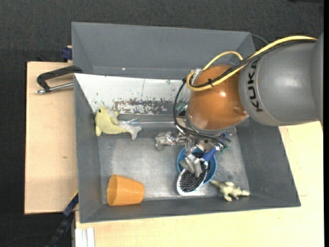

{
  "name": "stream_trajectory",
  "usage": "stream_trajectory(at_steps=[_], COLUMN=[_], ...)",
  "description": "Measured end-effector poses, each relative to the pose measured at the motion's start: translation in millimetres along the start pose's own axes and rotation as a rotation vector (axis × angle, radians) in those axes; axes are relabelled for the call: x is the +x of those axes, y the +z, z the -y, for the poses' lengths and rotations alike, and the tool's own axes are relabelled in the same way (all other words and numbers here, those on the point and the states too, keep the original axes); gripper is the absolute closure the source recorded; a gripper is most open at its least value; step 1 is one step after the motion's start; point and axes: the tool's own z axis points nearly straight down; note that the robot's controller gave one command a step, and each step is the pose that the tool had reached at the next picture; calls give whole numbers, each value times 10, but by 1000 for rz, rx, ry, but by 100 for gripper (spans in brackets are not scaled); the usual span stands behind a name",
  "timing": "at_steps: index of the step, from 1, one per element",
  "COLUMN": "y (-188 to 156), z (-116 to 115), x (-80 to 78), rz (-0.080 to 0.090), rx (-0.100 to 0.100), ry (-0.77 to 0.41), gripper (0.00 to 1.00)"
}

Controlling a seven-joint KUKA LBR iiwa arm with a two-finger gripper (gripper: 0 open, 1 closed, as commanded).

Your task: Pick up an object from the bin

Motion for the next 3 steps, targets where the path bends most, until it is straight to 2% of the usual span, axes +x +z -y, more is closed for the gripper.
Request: stream_trajectory(at_steps=[1,2,3], y=[-14,-1204,-1155], z=[20,-184,-187], x=[60,10,28], rz=[-25,-8,-16], rx=[-4,7,1], ry=[0,-59,-57], gripper=[100,100,0])
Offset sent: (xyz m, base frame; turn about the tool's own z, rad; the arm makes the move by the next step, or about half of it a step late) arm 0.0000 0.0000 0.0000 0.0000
